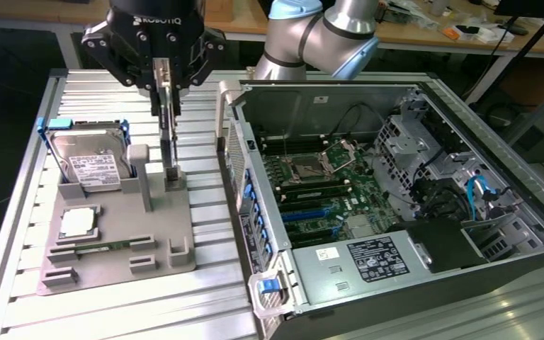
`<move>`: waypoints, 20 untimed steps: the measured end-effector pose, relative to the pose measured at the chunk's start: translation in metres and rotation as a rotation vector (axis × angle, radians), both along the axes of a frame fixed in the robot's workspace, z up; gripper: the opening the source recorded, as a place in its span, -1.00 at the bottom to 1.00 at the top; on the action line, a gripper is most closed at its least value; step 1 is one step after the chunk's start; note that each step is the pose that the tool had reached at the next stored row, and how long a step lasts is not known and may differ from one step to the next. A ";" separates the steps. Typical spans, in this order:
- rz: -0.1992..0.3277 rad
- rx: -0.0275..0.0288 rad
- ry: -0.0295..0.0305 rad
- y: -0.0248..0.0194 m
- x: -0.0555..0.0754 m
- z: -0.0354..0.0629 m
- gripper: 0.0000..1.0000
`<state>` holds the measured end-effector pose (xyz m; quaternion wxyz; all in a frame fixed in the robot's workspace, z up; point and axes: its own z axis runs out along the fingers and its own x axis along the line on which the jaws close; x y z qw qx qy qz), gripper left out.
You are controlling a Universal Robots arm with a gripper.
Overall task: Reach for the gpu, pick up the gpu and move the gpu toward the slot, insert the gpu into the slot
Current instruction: 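Pick up the gpu and move the gpu toward the slot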
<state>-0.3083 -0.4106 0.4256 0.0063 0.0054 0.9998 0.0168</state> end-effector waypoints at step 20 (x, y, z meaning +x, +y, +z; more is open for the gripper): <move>0.000 -0.0019 -0.0001 0.0050 0.006 0.0265 -0.47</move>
